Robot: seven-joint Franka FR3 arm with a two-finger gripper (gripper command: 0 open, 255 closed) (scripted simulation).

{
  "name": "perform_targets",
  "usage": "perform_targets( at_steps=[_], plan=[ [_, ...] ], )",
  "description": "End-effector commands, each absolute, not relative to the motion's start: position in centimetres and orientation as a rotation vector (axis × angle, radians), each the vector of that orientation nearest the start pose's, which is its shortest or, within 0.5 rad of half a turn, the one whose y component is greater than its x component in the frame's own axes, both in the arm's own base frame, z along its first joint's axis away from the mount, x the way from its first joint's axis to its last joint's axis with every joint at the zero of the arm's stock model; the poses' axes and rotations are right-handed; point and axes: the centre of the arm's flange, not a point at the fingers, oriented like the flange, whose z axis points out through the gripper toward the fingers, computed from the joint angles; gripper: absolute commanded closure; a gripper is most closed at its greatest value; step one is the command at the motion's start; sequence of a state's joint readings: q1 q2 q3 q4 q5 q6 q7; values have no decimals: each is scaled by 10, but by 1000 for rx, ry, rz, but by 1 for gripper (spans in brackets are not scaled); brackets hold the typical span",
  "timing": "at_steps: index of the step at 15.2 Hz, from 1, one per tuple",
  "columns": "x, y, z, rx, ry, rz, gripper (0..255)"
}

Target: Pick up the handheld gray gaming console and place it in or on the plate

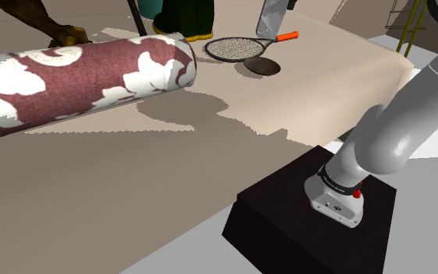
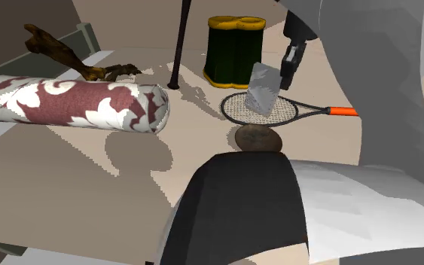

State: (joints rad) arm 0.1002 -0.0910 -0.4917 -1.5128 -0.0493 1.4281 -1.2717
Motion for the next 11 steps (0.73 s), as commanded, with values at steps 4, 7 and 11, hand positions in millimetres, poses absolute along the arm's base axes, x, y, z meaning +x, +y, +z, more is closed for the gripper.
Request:
perform_targets(
  at_steps=[4, 7, 11],
  plan=[
    [474, -229, 672, -2845, -1338, 12, 255],
    [474, -229, 657, -2845, -1338, 12, 255],
    [474, -229, 635, -2845, -1338, 12, 255]
  ],
)
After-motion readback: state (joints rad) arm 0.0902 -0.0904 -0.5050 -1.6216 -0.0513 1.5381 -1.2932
